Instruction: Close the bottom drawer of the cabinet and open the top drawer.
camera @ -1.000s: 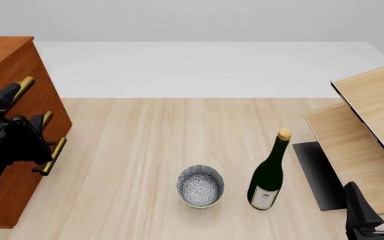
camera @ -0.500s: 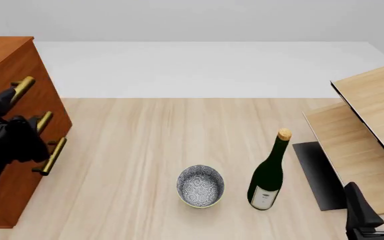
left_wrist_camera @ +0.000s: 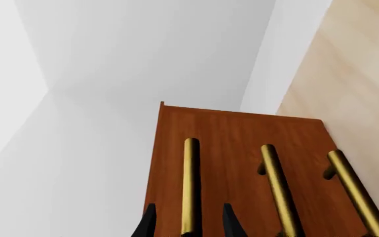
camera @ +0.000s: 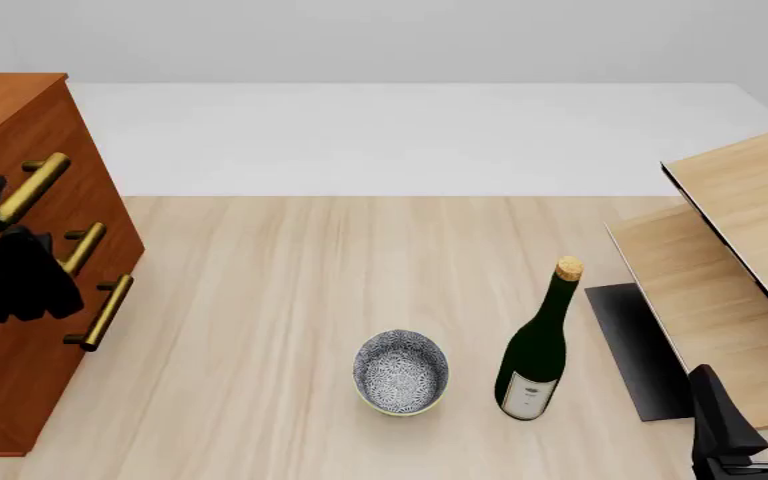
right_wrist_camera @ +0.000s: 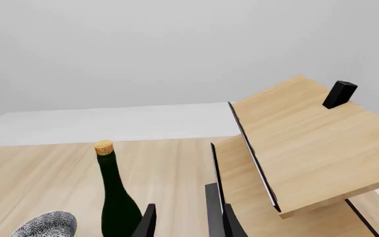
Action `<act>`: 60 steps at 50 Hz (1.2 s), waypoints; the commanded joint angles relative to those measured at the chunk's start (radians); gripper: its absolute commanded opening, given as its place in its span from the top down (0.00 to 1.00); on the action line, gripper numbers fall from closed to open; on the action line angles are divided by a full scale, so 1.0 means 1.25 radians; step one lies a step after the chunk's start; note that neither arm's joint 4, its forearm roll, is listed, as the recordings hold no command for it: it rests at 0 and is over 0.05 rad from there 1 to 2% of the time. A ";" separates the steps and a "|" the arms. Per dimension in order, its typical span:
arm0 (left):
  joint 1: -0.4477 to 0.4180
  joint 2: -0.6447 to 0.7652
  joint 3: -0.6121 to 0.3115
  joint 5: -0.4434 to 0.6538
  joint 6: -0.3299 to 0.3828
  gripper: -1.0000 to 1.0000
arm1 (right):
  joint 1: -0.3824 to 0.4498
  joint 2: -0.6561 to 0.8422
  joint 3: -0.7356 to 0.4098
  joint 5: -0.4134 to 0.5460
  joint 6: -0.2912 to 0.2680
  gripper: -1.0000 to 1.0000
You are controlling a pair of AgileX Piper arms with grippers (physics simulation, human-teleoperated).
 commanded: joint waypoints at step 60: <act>0.090 0.051 -0.012 -0.030 -0.008 1.00 | 0.007 -0.004 0.001 0.004 -0.014 0.00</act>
